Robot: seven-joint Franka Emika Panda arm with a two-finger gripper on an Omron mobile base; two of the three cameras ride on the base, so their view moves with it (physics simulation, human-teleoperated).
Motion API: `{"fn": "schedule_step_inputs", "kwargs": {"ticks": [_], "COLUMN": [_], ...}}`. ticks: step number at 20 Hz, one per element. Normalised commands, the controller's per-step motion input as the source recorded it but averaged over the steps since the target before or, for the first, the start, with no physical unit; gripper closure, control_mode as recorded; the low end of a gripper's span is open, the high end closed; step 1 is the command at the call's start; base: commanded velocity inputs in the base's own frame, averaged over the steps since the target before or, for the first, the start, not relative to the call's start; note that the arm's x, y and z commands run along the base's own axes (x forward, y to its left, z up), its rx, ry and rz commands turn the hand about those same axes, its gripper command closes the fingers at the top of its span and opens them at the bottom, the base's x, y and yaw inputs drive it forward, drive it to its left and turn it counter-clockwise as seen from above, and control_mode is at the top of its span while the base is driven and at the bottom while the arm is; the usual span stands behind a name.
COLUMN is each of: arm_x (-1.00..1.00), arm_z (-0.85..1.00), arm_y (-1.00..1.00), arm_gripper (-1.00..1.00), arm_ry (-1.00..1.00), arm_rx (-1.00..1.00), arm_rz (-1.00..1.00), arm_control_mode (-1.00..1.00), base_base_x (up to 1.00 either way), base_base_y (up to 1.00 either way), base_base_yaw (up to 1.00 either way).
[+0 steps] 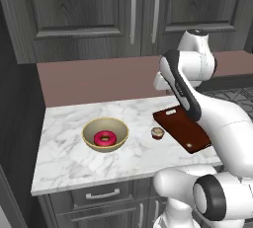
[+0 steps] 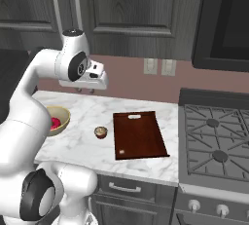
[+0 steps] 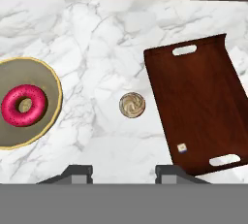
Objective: Place the bowl with donut and the cupcake onto the tray.
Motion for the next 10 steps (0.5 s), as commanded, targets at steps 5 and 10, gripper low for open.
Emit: {"fn": "schedule_step_inputs", "kwargs": {"ticks": [5,10], "arm_x": [-0.2,-0.53], "arm_z": [-0.04,-0.25], "arm_y": [0.0,0.09], "arm_gripper": [-1.0,-1.0], "arm_ry": [-0.01,-0.05], "arm_rx": [0.0,0.03], "arm_rz": [0.0,0.01], "arm_control_mode": [-1.0,-1.0], "base_base_x": [0.0,0.0], "base_base_y": [0.0,0.0], "base_base_yaw": [0.0,0.0]}}
